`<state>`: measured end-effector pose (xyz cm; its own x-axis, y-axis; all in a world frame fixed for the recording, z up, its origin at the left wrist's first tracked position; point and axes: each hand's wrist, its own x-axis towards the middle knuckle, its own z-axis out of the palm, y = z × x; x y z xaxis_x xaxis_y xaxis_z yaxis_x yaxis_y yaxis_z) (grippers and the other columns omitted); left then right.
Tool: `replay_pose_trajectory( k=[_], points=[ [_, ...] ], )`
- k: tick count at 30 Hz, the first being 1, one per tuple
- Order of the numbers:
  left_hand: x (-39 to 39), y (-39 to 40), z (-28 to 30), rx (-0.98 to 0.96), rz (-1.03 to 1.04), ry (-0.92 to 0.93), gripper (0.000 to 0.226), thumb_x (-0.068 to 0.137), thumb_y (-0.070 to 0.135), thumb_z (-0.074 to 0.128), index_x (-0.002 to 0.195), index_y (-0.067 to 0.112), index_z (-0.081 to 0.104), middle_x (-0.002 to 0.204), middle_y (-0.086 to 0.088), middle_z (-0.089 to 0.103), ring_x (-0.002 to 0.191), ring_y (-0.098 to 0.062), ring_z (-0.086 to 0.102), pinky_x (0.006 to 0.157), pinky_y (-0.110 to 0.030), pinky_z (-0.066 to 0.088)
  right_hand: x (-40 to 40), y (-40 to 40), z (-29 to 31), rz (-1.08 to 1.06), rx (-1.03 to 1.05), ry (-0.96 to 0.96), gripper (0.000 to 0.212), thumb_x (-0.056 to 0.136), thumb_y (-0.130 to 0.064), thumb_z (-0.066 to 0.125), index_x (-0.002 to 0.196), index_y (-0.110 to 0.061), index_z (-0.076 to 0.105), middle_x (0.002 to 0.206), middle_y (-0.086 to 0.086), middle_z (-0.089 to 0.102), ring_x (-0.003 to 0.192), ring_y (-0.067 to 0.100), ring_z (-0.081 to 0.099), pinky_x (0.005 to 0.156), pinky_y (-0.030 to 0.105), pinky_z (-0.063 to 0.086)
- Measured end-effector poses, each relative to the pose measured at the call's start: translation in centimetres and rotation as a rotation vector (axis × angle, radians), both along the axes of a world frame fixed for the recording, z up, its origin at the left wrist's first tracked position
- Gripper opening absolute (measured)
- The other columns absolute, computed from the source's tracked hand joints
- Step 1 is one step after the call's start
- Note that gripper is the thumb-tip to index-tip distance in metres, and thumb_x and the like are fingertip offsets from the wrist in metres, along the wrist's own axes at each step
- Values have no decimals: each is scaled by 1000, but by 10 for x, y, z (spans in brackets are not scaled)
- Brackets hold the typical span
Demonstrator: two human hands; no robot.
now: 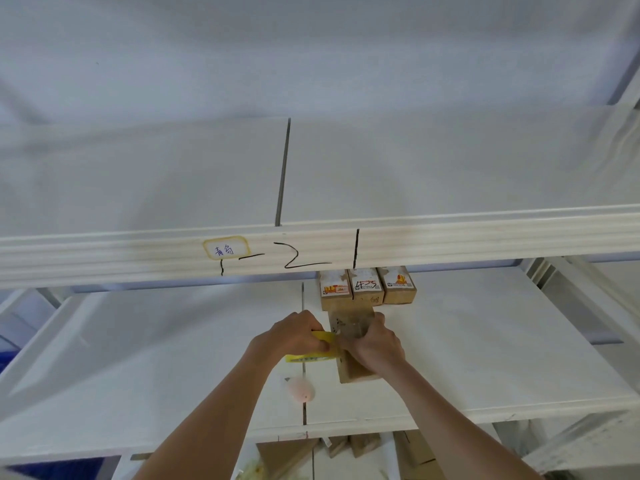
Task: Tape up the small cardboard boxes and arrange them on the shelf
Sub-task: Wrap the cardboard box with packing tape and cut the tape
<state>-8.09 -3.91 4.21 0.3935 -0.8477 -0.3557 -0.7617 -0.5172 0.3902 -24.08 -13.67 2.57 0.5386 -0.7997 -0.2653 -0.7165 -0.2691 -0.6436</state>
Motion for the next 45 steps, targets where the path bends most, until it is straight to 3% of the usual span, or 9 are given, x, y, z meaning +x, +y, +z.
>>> replay_pose_trajectory(
  k=[8,13,19,24,30,34,40,42,45],
  points=[
    [5,7,-8,38,169,-140,66,74,81,62,102,22,71,96,5,68,86,-14,65,76,-28,55,-13,-15,11,2,95,-24,93,60,-71,67,134,-23,35,118,-6,55,115,24,56,91,40,50],
    [9,10,-14,-39,200,145,53,81,69,65,94,18,72,96,0,71,87,-15,69,78,-29,58,-19,-20,12,-41,230,-117,91,54,-64,68,132,-27,40,120,-7,56,111,19,55,89,41,53],
    [14,13,-11,-101,188,308,54,84,62,70,91,9,73,90,-8,71,88,-21,70,74,-31,53,-27,-27,12,-63,326,-170,83,53,-62,71,125,-32,43,113,-12,58,104,14,58,84,39,54],
    [12,10,-2,-115,189,170,51,76,69,72,62,21,61,64,5,57,64,-11,58,57,-23,42,-36,-32,12,-100,361,-189,77,55,-61,72,121,-31,44,111,-11,59,102,13,59,81,38,54],
    [11,11,-4,11,201,-45,62,67,86,60,71,24,60,77,5,60,73,-13,60,66,-27,47,-29,-23,22,-71,462,-288,66,55,-49,71,114,-31,46,107,-11,60,97,9,58,69,30,48],
    [14,9,1,-40,203,81,63,69,81,68,70,18,63,75,1,61,70,-13,60,58,-24,43,-26,-22,26,-6,613,-343,70,64,-43,69,130,-24,52,116,3,68,107,22,65,87,39,57],
    [9,-3,20,-198,260,265,55,69,66,81,51,25,49,40,15,46,52,-5,52,45,-15,34,-31,-22,17,32,955,-633,44,85,-44,59,125,-28,71,123,10,71,105,26,66,84,39,55],
    [9,-4,24,-207,252,257,55,69,67,80,51,25,50,39,16,46,50,-3,51,43,-14,33,-27,-20,21,63,980,-628,39,87,-51,68,122,-33,73,126,6,71,114,25,69,89,41,57],
    [7,-3,23,-183,200,228,55,68,71,78,51,25,52,41,15,46,50,-4,51,46,-15,34,-21,-16,26,98,899,-544,56,81,-54,78,129,-25,67,122,2,73,113,22,70,86,38,58]
  ],
)
